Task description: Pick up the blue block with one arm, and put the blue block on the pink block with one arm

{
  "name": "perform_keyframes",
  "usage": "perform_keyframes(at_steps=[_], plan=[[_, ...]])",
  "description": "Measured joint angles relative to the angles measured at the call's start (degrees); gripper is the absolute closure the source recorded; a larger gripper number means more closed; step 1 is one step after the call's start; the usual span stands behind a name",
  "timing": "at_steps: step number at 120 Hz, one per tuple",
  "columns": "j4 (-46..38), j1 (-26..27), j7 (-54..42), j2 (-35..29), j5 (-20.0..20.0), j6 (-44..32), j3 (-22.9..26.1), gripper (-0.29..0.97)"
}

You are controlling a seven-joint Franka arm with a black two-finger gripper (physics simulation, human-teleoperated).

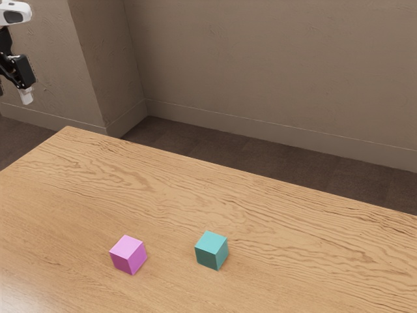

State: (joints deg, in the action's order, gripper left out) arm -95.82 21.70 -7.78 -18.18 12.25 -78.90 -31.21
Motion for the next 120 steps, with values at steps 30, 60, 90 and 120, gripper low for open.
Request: perform_keyframes(at_steps=[30, 60, 90, 120], plan=[[14.29, -0.08, -0.04, 0.85, -3.8, 2.12, 3.68, 0.0], [6.67, 0.5, 6.76, 9.2, -6.6, -2.18, 32.36, 0.0], [-10.41, 0.12, 15.69, 10.97, -9.9, -15.59, 35.08, 0.0], [-25.78, 0.34, 21.41, 12.83, -16.45, -31.03, 36.65, 0.0]])
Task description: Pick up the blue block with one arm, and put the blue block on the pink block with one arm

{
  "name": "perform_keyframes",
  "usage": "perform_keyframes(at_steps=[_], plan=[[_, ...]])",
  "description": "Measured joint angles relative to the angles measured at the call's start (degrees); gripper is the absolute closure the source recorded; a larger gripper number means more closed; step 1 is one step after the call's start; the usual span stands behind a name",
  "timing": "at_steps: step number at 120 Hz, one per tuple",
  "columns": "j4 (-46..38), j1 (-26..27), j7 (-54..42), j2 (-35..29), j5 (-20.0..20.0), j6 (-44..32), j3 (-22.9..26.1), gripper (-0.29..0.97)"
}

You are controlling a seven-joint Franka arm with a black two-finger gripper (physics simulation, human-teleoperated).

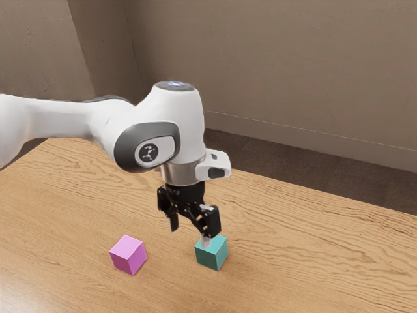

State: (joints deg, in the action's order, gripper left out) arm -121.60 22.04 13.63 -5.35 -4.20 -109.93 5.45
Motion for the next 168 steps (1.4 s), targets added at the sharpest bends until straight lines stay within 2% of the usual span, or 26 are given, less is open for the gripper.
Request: perform_keyframes(at_steps=[36, 59, 83, 120, 168], plan=[[-4.22, -0.03, 8.83, 6.63, -1.55, -13.72, -5.09, 0.0], [-5.12, -2.26, 12.21, 7.89, -1.55, -21.51, -5.56, 0.0], [-6.01, -0.53, 12.65, 11.14, -0.49, -28.56, -5.42, 0.01], [-6.98, -0.55, 8.92, 13.13, -0.26, -33.98, -7.02, 0.02], [-6.91, -0.16, 1.2, 15.46, -2.12, -36.22, -6.97, 0.05]])
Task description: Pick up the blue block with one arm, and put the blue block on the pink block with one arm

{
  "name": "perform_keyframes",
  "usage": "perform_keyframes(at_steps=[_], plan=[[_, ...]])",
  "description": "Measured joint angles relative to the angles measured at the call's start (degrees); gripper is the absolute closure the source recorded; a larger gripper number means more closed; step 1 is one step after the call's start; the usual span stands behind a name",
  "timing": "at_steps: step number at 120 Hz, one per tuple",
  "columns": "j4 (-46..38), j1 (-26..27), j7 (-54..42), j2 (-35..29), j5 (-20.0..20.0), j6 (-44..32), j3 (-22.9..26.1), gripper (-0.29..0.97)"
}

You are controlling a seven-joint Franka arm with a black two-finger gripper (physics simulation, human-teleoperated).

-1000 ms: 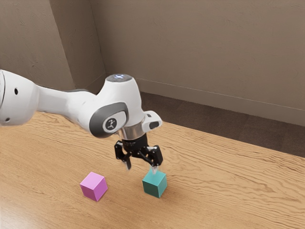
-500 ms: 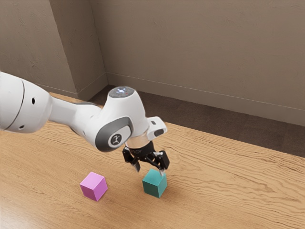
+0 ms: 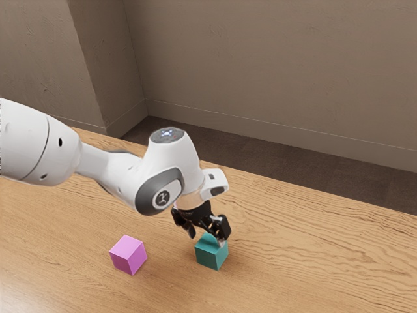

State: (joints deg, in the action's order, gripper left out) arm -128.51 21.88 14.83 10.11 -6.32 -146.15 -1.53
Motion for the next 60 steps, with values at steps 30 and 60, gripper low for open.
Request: perform_keyframes(at_steps=[30, 60], plan=[[0.16, 0.31, -3.21, 1.41, -3.68, -0.21, 0.09, 0.04], [0.24, 0.53, -5.39, 3.38, -8.04, -0.25, 0.06, 0.01]])
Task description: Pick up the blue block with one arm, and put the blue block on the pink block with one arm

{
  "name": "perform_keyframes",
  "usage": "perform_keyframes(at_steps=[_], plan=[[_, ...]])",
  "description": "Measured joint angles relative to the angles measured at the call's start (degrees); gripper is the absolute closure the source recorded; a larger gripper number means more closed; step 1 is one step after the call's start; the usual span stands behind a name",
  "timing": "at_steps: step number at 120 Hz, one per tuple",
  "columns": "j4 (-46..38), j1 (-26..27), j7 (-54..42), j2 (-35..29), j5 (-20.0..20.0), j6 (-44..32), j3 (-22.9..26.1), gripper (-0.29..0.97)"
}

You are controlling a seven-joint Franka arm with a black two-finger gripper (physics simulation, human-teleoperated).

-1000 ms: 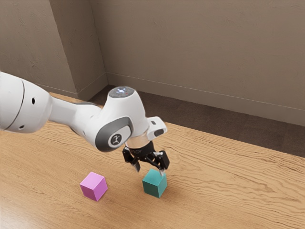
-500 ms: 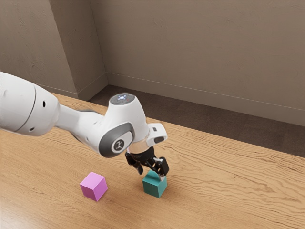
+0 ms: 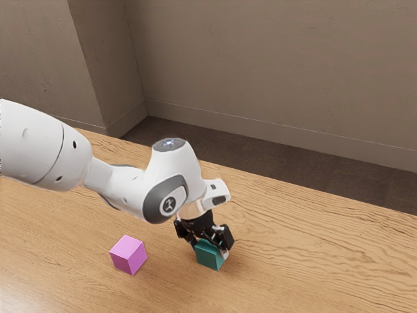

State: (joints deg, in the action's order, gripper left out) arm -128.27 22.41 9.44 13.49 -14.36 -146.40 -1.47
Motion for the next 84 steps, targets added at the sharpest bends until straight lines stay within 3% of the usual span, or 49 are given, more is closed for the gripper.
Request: perform_keyframes(at_steps=[84], plan=[[1.32, 0.18, -4.49, 2.06, 0.38, -0.04, -0.34, 0.01]])
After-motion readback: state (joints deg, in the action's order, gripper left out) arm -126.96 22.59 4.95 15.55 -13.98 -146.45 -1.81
